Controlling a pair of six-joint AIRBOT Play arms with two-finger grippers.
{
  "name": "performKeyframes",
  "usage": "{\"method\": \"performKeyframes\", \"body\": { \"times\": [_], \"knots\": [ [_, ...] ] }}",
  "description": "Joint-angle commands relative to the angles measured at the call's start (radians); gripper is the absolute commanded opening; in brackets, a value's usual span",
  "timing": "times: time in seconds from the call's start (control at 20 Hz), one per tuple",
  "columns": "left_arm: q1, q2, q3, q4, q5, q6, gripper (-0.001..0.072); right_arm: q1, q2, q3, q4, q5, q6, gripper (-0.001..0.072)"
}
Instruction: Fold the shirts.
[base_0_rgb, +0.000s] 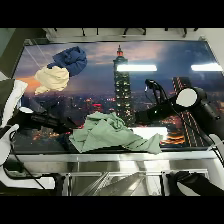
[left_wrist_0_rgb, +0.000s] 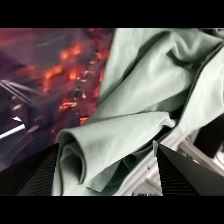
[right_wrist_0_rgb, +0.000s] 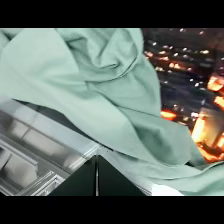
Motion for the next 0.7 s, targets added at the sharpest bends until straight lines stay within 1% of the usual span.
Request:
{"method": "performKeyframes", "body": {
  "times": [0.0, 0.05, 0.1, 0.15, 0.2, 0.25, 0.3, 0.45, 0.65],
  "knots": [
    [-0.046, -0.117, 0.06, -0.015, -0.093, 0.034, 0.0659, 0.031, 0.001, -0.003, -0.003, 0.005, 0.013, 0.0021],
    [-0.06, -0.116, 0.06, 0.01, -0.095, 0.033, 0.0594, 0.031, 0.001, -0.003, -0.003, 0.005, 0.012, 0.0021],
    [-0.069, -0.114, 0.06, 0.046, -0.101, 0.033, 0.0411, 0.031, 0.001, -0.003, -0.003, 0.005, 0.012, 0.0021],
    [-0.072, -0.114, 0.06, 0.057, -0.101, 0.033, 0.0353, 0.031, 0.001, -0.003, -0.003, 0.005, 0.012, 0.0021],
    [-0.069, -0.114, 0.06, 0.043, -0.098, 0.033, 0.0347, 0.031, 0.001, -0.003, -0.003, 0.005, 0.012, 0.0021],
    [-0.062, -0.109, 0.06, 0.026, -0.098, 0.037, 0.0075, 0.031, 0.001, -0.003, -0.003, 0.005, 0.012, 0.0021],
    [-0.056, -0.095, 0.06, 0.013, -0.103, 0.052, 0.0013, 0.031, 0.001, -0.003, -0.007, 0.005, 0.012, 0.0021],
    [-0.041, 0.005, 0.06, 0.03, -0.097, 0.042, 0.0011, 0.031, 0.0, -0.003, -0.029, 0.005, 0.011, 0.0021],
    [0.051, 0.259, 0.026, 0.031, -0.049, -0.101, 0.0011, 0.031, -0.018, -0.005, -0.041, -0.002, 0.001, 0.0021]
  ]
}}
